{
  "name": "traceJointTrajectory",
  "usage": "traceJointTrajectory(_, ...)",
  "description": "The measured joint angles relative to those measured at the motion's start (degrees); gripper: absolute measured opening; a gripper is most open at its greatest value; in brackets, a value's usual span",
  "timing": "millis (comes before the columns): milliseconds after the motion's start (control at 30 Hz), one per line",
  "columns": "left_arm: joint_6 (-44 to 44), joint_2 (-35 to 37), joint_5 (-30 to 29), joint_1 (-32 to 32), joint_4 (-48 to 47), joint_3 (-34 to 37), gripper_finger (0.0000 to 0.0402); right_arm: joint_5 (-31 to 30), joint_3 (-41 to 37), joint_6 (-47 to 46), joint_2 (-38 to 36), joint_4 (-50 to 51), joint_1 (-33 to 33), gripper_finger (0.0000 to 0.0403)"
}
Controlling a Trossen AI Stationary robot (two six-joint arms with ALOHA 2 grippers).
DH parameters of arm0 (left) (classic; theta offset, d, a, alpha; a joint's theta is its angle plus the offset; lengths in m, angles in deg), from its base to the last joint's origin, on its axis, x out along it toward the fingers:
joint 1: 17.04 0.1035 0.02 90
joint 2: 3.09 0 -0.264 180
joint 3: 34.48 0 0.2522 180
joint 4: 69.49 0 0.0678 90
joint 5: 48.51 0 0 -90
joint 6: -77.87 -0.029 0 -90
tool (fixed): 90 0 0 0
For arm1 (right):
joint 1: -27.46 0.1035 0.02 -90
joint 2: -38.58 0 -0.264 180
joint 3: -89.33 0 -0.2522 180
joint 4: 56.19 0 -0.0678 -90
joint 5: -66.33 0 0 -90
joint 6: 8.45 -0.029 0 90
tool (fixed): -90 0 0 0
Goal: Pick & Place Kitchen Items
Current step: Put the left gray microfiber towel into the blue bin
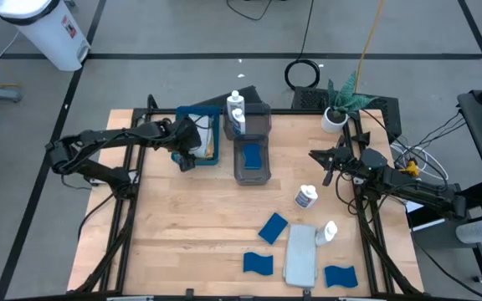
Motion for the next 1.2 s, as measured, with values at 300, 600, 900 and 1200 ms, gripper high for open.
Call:
traceJointTrajectory(300,0.94,0.5,-0.41,-1.97,-4.05,-5.04,0.0285,-0.01,0.0,0.0,0.0,0.0,0.0,0.002)
traceJointTrajectory(600,10.28,-0.01,-9.32,-0.38,-6.27,-5.94,0.0227,-0.01,-0.02,0.0,0.01,0.0,-0.02,0.002)
traceJointTrajectory(900,13.81,0.0,-3.14,-0.12,-6.87,-4.08,0.0079,0.0,-0.02,0.0,0.0,-0.02,0.0,0.002)
traceJointTrajectory(1200,13.79,0.02,-2.92,-0.03,0.41,1.57,0.0021,0.01,-0.02,0.0,0.01,-0.01,0.0,0.002)
